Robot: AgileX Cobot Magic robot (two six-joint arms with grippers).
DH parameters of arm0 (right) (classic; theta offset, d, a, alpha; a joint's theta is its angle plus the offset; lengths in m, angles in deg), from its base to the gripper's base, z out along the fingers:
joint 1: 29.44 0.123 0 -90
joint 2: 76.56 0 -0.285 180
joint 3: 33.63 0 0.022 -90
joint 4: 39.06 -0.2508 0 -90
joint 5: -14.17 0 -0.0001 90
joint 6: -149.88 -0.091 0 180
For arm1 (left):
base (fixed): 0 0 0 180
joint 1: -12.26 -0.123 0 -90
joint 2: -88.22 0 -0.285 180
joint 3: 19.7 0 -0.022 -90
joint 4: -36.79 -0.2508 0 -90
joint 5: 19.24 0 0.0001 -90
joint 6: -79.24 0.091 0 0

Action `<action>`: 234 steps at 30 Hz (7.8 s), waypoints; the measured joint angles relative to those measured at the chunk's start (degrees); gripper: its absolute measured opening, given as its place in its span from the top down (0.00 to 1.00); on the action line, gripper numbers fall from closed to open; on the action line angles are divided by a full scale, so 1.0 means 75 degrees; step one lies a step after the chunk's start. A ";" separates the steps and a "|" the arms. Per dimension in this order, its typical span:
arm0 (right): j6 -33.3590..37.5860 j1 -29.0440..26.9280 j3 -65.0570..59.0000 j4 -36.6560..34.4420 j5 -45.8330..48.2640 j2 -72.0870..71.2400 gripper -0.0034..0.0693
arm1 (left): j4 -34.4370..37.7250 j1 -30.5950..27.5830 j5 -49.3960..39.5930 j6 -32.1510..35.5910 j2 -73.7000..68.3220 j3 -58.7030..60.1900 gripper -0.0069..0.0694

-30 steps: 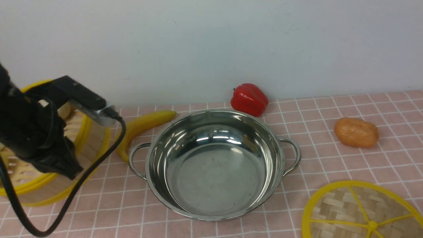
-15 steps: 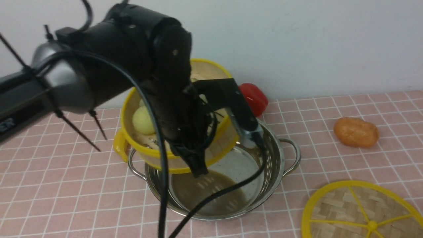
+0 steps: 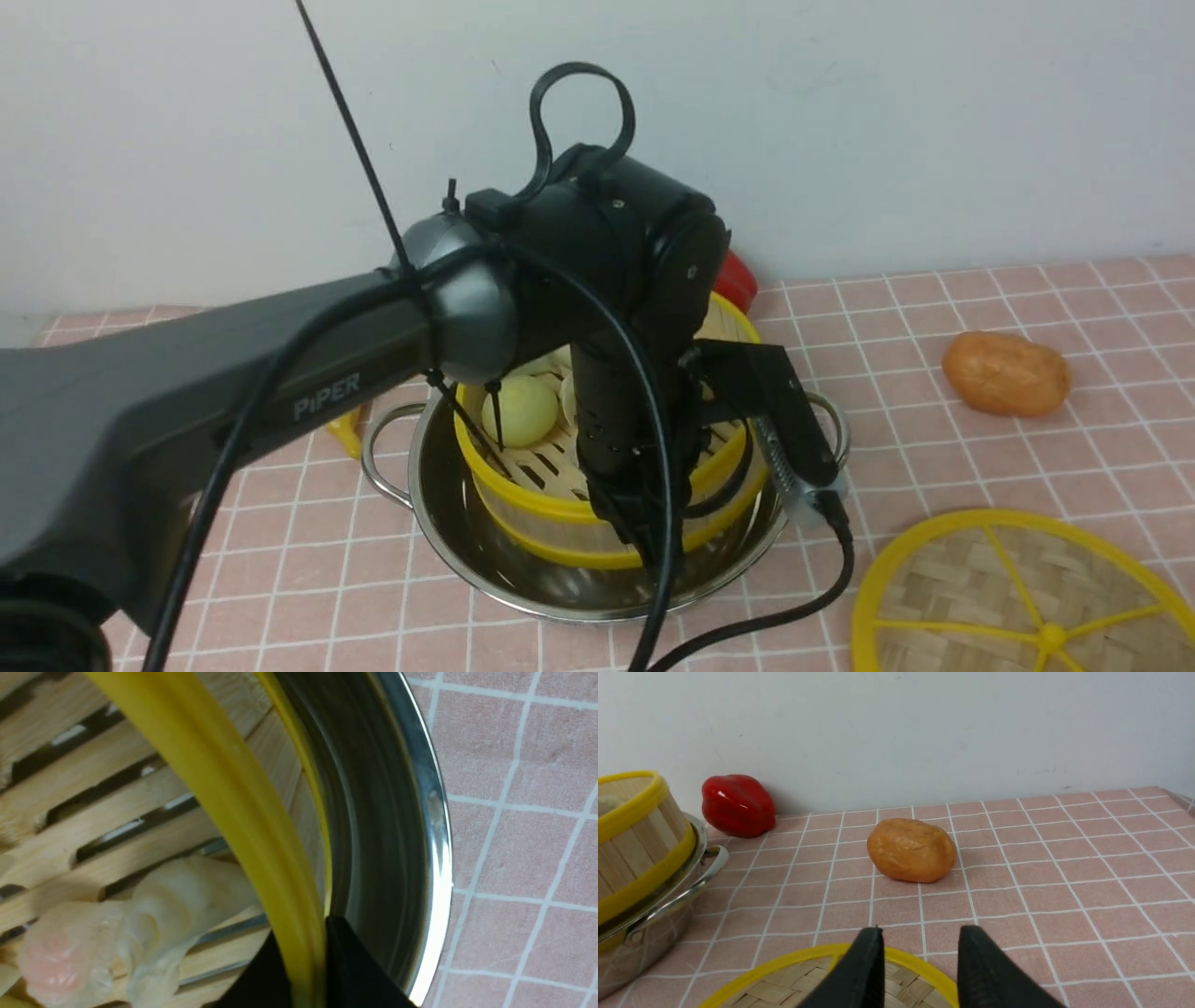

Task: Place the steamer in the pot on the pink tablecloth, and put the lid on the steamer.
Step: 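Place the bamboo steamer basket with dumplings into the steel pot with the left gripper, then move the gripper down to the bamboo steamer lid and grasp its center knob, then place the bamboo steamer lid onto the steamer basket in the pot with the right gripper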

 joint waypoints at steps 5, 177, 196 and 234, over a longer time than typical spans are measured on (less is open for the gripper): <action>-0.0101 0.0000 0.0000 0.0000 0.0000 0.0000 0.62 | -0.0009 0.0000 0.0000 -0.0229 -0.0070 0.0000 0.85; 0.0940 0.0000 0.5253 -0.2557 0.4952 0.1166 0.62 | 0.1093 -0.6430 0.6895 -0.4344 1.5115 1.2357 0.60; 0.5333 0.0364 0.6949 -0.3581 0.5064 1.1264 0.62 | 0.1093 -0.6430 0.6895 -0.4344 1.5115 1.2357 0.59; 0.3473 0.1177 0.8402 -0.2380 0.5913 1.0619 0.76 | 0.1093 -0.6430 0.6895 -0.4344 1.5115 1.2357 0.59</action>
